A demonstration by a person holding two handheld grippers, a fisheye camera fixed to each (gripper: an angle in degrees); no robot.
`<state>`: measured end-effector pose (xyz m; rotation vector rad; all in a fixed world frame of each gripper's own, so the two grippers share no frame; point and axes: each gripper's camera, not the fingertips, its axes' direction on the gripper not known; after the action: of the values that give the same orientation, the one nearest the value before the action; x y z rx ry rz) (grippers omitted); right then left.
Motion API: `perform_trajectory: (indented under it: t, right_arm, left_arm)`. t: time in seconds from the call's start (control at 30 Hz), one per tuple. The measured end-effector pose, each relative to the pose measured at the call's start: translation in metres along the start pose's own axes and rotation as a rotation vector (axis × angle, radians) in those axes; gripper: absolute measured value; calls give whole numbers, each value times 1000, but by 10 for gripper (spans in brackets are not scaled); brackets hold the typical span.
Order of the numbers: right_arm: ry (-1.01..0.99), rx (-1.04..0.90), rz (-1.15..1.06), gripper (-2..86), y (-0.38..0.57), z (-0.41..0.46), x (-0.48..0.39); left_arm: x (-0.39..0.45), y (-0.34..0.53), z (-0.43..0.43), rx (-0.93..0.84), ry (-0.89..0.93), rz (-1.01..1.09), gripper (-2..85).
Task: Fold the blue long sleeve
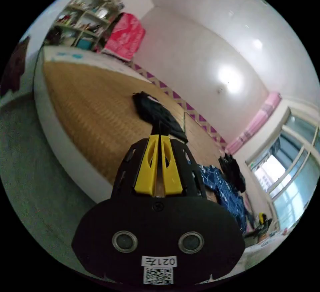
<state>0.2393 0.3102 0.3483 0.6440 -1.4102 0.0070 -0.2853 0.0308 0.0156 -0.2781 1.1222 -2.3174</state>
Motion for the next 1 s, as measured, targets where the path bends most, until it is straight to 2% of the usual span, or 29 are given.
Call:
perform_trajectory:
  t: [0.13, 0.23, 0.33, 0.43, 0.57, 0.6, 0.67, 0.77, 0.83, 0.9, 1.0]
  right_arm:
    - [-31, -45, -8, 35, 3, 25, -13]
    - [-53, -69, -9, 27, 7, 40, -19]
    - [-75, -85, -4, 22, 14, 51, -23]
    - [-88, -96, 6, 17, 21, 59, -23]
    - [-102, -115, 24, 12, 28, 67, -21]
    - [-105, -117, 25, 11, 29, 67, -21]
    - [-106, -116, 22, 9, 32, 67, -23]
    - [-103, -113, 20, 6, 37, 65, -24]
    - [-108, -109, 28, 4, 41, 64, -22]
    - [-112, -107, 40, 3, 44, 63, -18]
    - [-117, -110, 55, 2, 45, 64, -15]
  left_arm:
    - [-63, -3, -20, 38, 106, -196, -6]
    - [-80, -8, -33, 67, 152, -268, 5]
    - [-90, -18, -39, 35, 161, -301, 85]
    - [-95, -37, -32, -18, 167, -288, 110]
    - [-98, -69, -24, -42, 151, -286, 58]
    - [-95, -81, -26, -23, 152, -270, 10]
    - [-88, -99, -35, 26, 191, -207, -1]
    - [-93, -101, -42, 55, 169, -195, -4]
    - [-126, -79, -29, -16, 159, -371, -1]
    - [-138, -63, -27, 7, 225, -414, 8]
    - [-132, -56, -28, 38, 242, -365, 55]
